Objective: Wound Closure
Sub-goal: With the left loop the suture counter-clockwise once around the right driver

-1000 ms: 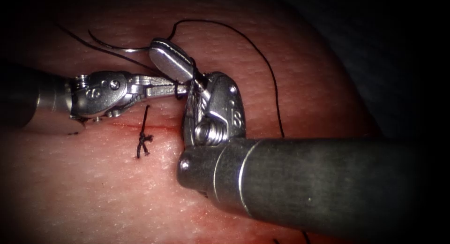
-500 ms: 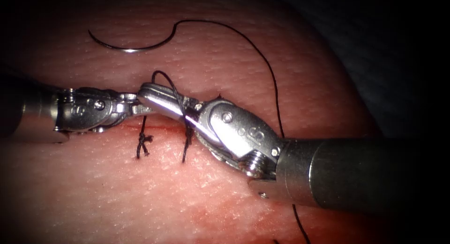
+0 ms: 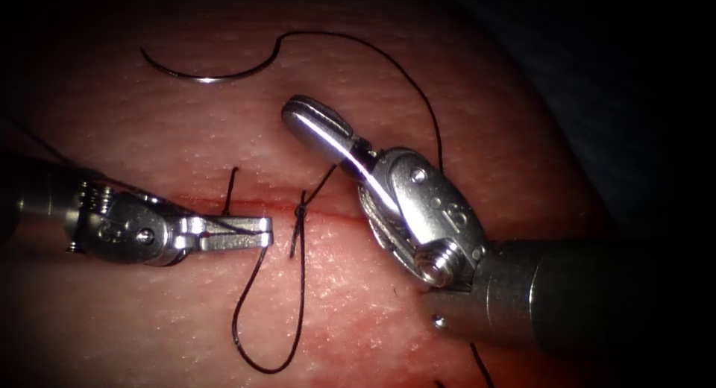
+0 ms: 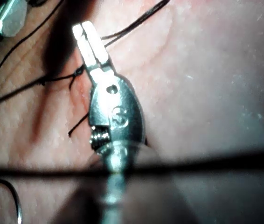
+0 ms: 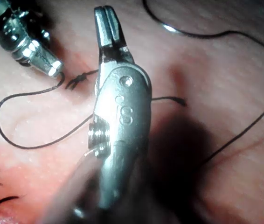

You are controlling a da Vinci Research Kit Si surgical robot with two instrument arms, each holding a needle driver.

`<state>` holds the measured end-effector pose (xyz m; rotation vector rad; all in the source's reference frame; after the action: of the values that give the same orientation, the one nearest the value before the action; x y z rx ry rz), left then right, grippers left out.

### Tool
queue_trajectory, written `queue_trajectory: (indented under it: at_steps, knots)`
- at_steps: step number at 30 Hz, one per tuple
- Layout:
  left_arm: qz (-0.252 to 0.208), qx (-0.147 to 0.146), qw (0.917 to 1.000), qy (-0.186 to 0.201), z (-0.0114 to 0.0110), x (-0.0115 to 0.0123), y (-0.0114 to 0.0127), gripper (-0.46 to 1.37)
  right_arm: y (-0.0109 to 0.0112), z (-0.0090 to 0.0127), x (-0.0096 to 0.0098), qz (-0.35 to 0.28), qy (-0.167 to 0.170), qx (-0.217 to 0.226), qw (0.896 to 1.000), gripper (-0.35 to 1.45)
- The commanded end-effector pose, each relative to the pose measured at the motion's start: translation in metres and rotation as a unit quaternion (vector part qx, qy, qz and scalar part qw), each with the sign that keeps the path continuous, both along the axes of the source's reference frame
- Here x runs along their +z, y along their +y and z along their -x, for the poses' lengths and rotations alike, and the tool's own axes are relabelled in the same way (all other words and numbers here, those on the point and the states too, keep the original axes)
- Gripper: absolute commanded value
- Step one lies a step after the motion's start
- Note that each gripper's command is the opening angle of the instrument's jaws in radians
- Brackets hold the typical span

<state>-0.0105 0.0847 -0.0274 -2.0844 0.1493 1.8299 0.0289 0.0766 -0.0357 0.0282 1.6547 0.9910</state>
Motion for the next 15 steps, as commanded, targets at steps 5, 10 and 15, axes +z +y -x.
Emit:
queue_trajectory:
  at_steps: [5,10,15]
  knots:
    - [-0.003,0.001,1.0000,0.001,-0.0007,-0.0005,0.0012,-0.35,-0.0002,0.0000,0.0011,-0.004,-0.048,-0.052,0.997,-0.35]
    - [-0.006,0.003,1.0000,0.005,-0.0007,-0.0014,0.0026,-0.35,-0.0001,-0.0012,0.0026,-0.015,-0.074,-0.109,0.991,-0.35]
    - [-0.020,0.032,0.9993,0.008,0.0003,-0.0020,0.0045,-0.35,-0.0006,-0.0036,0.0038,0.061,-0.109,-0.213,0.969,-0.35]
